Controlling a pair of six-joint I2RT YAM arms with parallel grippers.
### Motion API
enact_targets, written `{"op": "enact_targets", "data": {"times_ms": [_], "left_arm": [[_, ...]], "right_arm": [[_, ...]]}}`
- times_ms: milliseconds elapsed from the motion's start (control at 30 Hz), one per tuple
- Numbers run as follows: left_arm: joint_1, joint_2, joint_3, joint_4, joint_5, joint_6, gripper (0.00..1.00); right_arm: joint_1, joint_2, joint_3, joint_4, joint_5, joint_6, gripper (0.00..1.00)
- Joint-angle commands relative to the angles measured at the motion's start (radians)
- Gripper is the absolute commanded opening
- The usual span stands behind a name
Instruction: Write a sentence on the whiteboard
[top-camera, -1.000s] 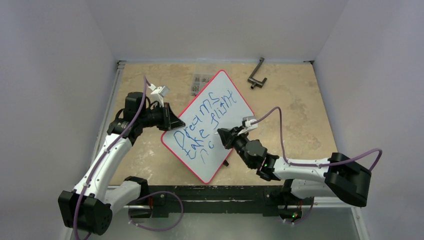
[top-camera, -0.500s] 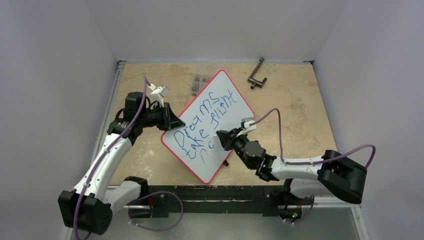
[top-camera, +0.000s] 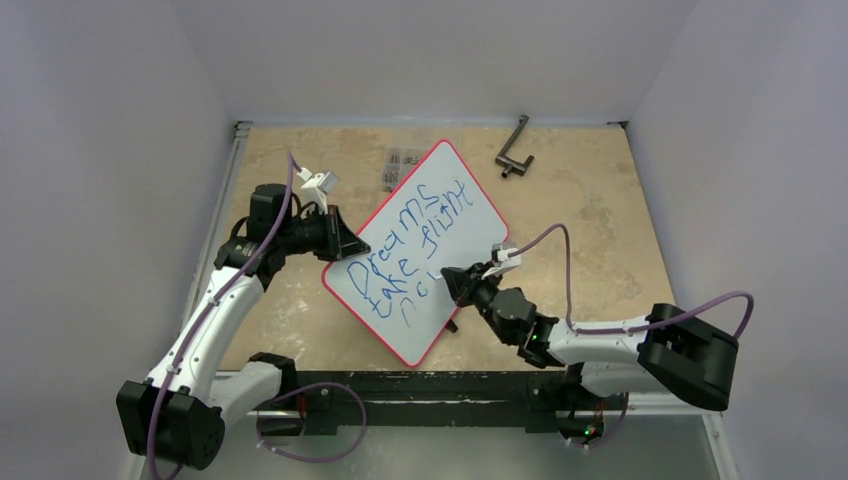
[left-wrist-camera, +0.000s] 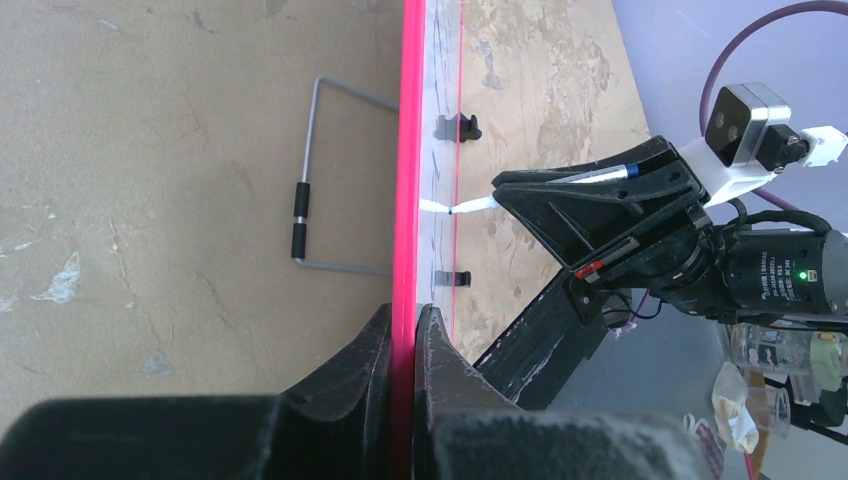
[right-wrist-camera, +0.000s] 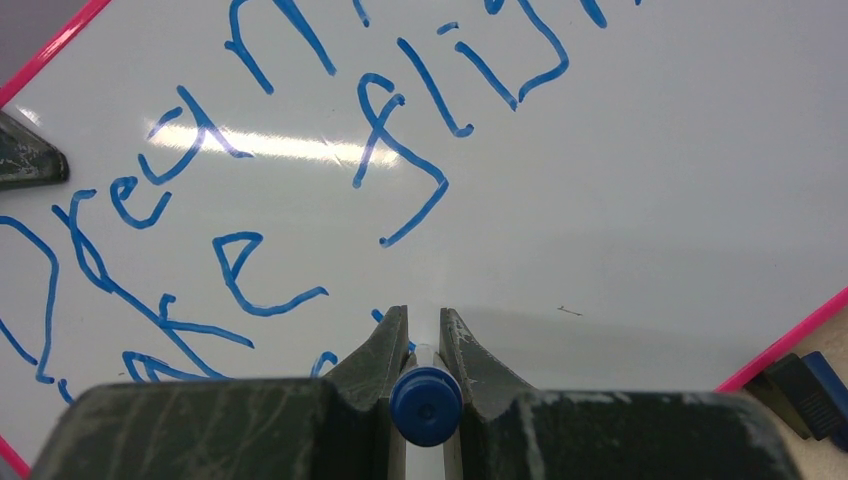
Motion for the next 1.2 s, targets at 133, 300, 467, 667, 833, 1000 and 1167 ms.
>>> {"op": "enact_targets", "data": {"times_ms": [133, 300, 467, 667, 833, 1000, 1167], "left_arm": [[0.011, 0.008, -0.009, -0.012, -0.128, 0.082, 0.00], [0.011, 0.007, -0.008, -0.013, -0.127, 0.084, 0.00], [0.011, 0.009, -0.008, -0.013, -0.126, 0.084, 0.00], [0.011, 0.009, -0.008, -0.013, -0.126, 0.085, 0.00], [0.011, 0.011, -0.008, -0.013, -0.125, 0.085, 0.00], [0.011, 0.012, -0.007, -0.013, -0.125, 0.085, 0.00], [0.011, 0.010, -0.008, -0.013, -0.125, 0.085, 0.00]], "right_arm": [[-0.003, 0.001, 0.052, -0.095, 0.030, -0.024, 0.00], [-0.007, -0.002, 0.106, -0.109, 0.039, -0.070, 0.00], [-0.021, 0.027, 0.157, -0.121, 0.035, -0.098, 0.00], [-0.029, 0.050, 0.172, -0.124, 0.029, -0.096, 0.00], [-0.029, 0.044, 0.150, -0.137, 0.036, -0.082, 0.00], [-0.030, 0.028, 0.101, -0.153, 0.047, -0.048, 0.00], [-0.030, -0.008, 0.057, -0.183, 0.055, -0.013, 0.00]]}}
